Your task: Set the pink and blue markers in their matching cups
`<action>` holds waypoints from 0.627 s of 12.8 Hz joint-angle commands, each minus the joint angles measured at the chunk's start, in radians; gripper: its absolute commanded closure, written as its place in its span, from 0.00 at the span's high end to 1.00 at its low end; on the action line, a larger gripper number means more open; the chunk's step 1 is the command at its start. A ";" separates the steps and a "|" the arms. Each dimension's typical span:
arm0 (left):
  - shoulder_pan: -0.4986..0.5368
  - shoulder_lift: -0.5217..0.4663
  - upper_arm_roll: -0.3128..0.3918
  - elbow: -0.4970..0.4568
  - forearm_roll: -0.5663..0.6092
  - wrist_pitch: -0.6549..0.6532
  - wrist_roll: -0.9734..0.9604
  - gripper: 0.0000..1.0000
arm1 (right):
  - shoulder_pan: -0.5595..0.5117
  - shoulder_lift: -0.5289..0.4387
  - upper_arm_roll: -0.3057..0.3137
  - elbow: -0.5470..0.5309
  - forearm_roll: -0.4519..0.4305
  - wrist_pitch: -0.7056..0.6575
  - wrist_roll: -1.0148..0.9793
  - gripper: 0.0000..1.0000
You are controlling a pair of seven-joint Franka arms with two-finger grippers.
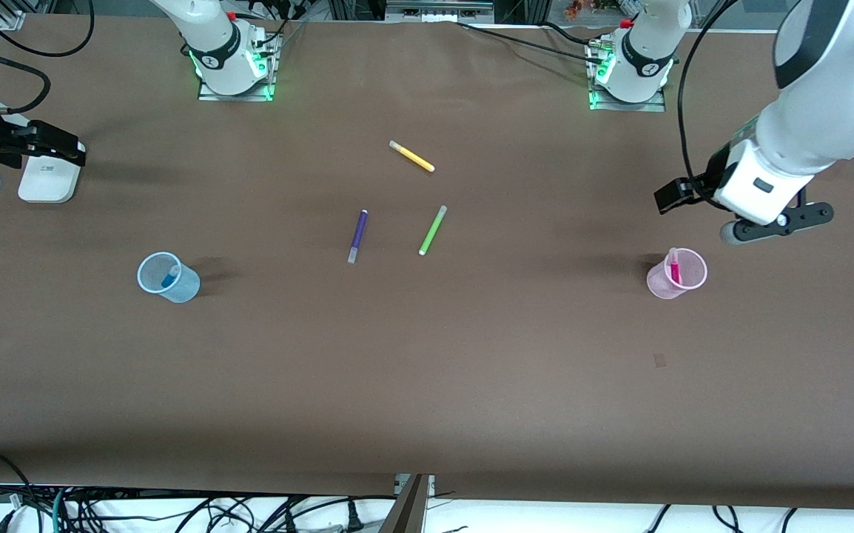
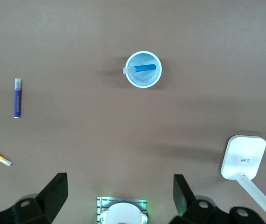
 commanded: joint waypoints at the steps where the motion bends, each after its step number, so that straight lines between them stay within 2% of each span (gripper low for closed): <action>1: -0.268 -0.036 0.274 0.010 0.024 -0.029 0.016 1.00 | -0.008 0.009 0.009 0.021 -0.026 -0.004 0.015 1.00; 2: -0.365 -0.038 0.373 0.009 0.016 -0.029 0.016 1.00 | -0.008 0.009 0.009 0.021 -0.026 -0.004 0.015 1.00; 3: -0.388 -0.038 0.399 0.010 0.011 -0.029 0.016 1.00 | -0.008 0.009 0.011 0.021 -0.028 -0.004 0.015 1.00; 8: -0.419 -0.050 0.410 0.009 0.010 -0.022 0.000 1.00 | -0.002 0.009 0.012 0.021 -0.051 -0.004 0.010 1.00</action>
